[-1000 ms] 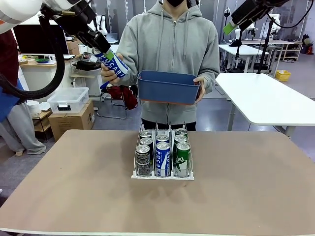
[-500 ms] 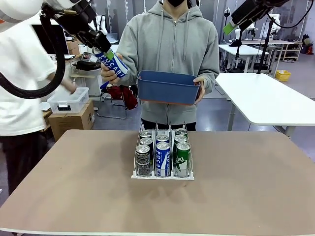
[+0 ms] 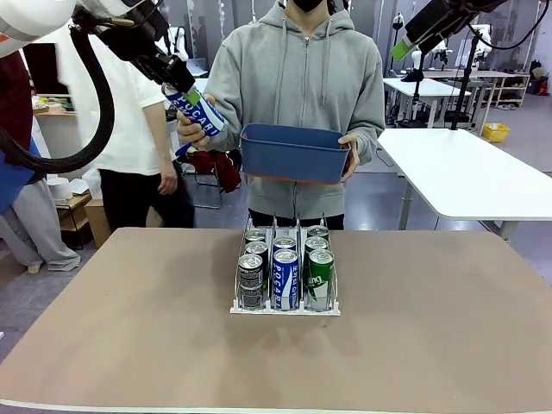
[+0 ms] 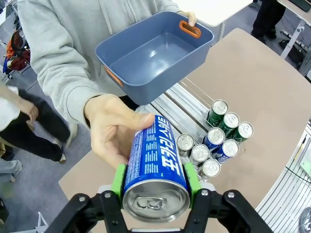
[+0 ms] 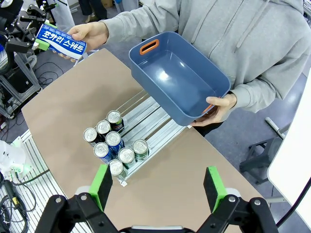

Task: Fill the beverage cans into the dispenser.
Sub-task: Place the picked Ionic drink in the line of the Automatic Can Dispenser with the same cans.

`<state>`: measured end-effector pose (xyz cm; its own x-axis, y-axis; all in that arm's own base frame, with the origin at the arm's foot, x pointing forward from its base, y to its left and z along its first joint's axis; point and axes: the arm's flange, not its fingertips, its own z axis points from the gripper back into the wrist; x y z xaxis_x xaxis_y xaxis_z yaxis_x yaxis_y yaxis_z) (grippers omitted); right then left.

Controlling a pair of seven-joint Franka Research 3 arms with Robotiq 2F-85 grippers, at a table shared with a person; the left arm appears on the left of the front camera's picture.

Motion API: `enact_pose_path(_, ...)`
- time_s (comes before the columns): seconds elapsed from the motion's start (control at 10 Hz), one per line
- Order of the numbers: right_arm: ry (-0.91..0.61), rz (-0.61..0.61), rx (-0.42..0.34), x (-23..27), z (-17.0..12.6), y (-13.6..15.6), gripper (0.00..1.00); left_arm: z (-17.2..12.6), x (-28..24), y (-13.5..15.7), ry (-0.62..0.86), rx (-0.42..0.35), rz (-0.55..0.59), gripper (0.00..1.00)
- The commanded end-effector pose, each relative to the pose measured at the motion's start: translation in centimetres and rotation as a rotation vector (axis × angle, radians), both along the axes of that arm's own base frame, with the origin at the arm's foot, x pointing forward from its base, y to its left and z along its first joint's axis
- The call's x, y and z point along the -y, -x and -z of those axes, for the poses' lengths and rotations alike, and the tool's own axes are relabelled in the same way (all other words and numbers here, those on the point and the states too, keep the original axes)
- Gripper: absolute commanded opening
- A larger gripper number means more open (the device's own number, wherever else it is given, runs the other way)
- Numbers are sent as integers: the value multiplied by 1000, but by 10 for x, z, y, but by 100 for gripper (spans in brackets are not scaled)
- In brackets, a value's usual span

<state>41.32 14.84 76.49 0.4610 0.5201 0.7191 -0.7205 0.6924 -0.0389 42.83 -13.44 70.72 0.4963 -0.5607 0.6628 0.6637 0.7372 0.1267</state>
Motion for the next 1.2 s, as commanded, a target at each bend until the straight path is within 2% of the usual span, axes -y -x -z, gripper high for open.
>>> enact_pose_path(0.0, 2, -1, -3, 1, 3, 3, 100, -1, -3, 0, -6, 9, 7, 0)
enact_pose_path(1.1, 2, -1, -3, 1, 3, 3, 100, -1, -3, 0, -6, 9, 7, 0)
